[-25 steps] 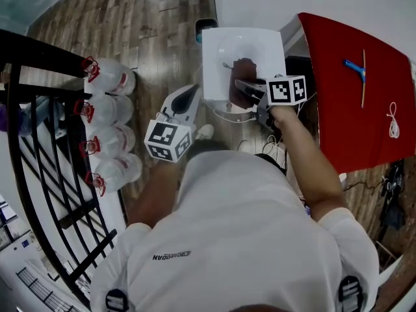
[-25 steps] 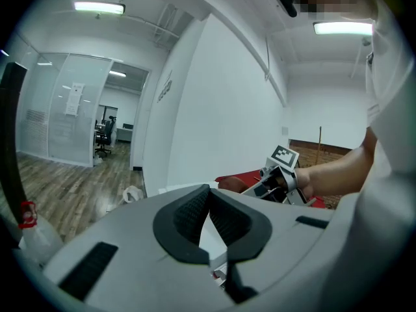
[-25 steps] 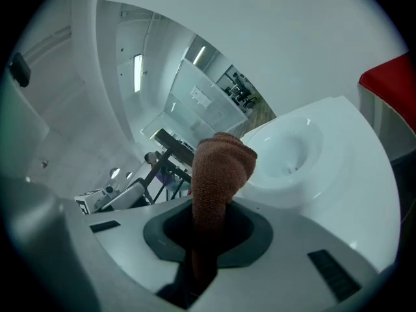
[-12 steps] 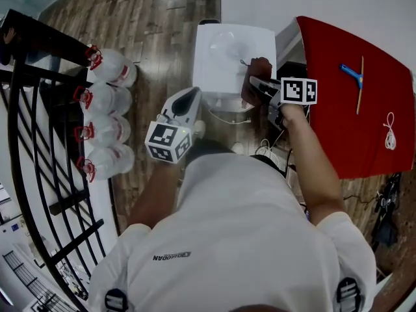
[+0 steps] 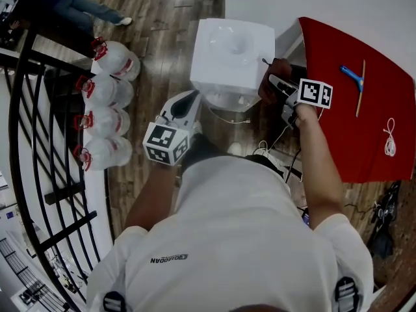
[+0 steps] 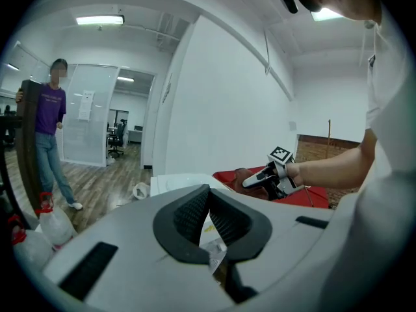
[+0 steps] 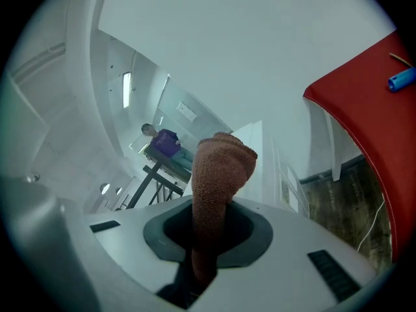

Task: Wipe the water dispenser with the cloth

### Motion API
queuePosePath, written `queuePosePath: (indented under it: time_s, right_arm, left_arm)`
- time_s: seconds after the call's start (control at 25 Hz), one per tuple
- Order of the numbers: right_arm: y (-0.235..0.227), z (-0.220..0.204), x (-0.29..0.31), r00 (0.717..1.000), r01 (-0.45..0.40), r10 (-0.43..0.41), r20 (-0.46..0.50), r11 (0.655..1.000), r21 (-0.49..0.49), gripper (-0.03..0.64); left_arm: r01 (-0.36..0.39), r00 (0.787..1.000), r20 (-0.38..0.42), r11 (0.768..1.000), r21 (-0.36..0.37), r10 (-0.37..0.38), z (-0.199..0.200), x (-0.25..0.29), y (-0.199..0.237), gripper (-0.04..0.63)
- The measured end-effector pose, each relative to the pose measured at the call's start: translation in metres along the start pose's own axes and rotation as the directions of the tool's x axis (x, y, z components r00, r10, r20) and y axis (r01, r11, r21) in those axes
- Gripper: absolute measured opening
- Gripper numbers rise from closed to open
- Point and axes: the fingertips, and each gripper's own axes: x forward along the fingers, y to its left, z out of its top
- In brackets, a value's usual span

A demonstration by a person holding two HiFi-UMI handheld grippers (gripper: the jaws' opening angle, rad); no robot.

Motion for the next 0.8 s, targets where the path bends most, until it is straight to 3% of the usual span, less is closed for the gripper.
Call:
queuePosePath:
  time_s: [0.2,0.36,0.52,0.64,0.8]
  right_arm:
    - [-0.02,0.003,-0.021,0.998,0.037,-0.037,0.044,0.999,0.008,0.054]
    - [-0.032,0.01,-0.047,0.982,0.121,-0.116,0.15,0.992,-0.023,0.054]
    - [-0.03,0.012,-0.071,0.939,0.241,-0.194,0.283,0.96,-0.143,0.054]
    - [-0.006,0.003,-0.072,0.916,0.292,-0.184,0.357,0.915,-0.279,0.054]
    - [0.048,-0.044,-0.026,0.948,0.238,-0.114,0.299,0.874,-0.424,0.054]
  left_arm:
    - [-0.01,1.0,-0.007,1.0,-0.001,0.01,-0.007,-0.009,-0.009,-0.008]
    - [-0.015,1.0,-0.001,0.999,-0.046,0.015,-0.009,-0.012,-0.011,-0.008]
    - [0.001,1.0,-0.013,0.999,-0.039,-0.002,-0.009,-0.009,-0.009,-0.008]
    - [0.037,0.999,-0.015,0.999,-0.017,-0.038,-0.007,-0.007,-0.013,-0.008]
    - [0.078,0.997,-0.028,0.997,-0.001,-0.078,-0.011,-0.018,-0.016,-0.008]
